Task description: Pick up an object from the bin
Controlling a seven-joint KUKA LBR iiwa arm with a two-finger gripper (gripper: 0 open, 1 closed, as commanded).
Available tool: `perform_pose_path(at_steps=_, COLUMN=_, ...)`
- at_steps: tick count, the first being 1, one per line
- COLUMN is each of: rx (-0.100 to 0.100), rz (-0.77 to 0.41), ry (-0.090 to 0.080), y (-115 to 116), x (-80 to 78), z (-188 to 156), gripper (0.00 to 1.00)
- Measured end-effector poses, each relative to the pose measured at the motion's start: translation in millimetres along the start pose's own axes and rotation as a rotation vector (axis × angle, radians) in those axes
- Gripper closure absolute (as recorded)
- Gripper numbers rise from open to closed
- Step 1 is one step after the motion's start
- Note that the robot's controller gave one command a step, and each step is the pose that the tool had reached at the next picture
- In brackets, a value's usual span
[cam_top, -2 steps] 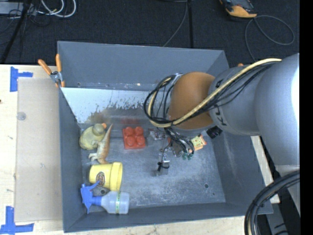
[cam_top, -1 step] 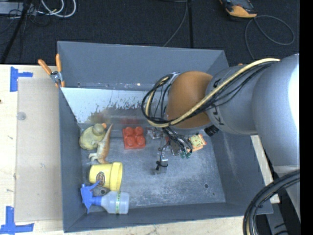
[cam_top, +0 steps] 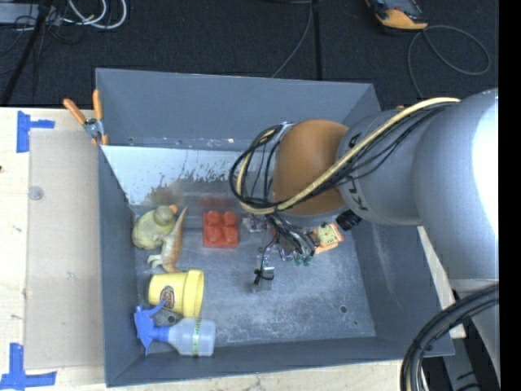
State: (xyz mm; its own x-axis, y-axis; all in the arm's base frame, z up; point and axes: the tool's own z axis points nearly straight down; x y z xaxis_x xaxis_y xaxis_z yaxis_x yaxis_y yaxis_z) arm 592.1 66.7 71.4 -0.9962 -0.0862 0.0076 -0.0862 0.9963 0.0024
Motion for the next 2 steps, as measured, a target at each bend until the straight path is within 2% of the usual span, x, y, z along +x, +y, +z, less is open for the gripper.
perform_pose_path(at_steps=1, rx=0.006, rz=0.023, ry=0.001, y=91, x=-11.6, z=-13, gripper=0.0)
perform_pose_path(at_steps=2, rx=0.0, rz=0.019, ry=-0.003, y=120, x=-14.3, z=-18, gripper=0.0)
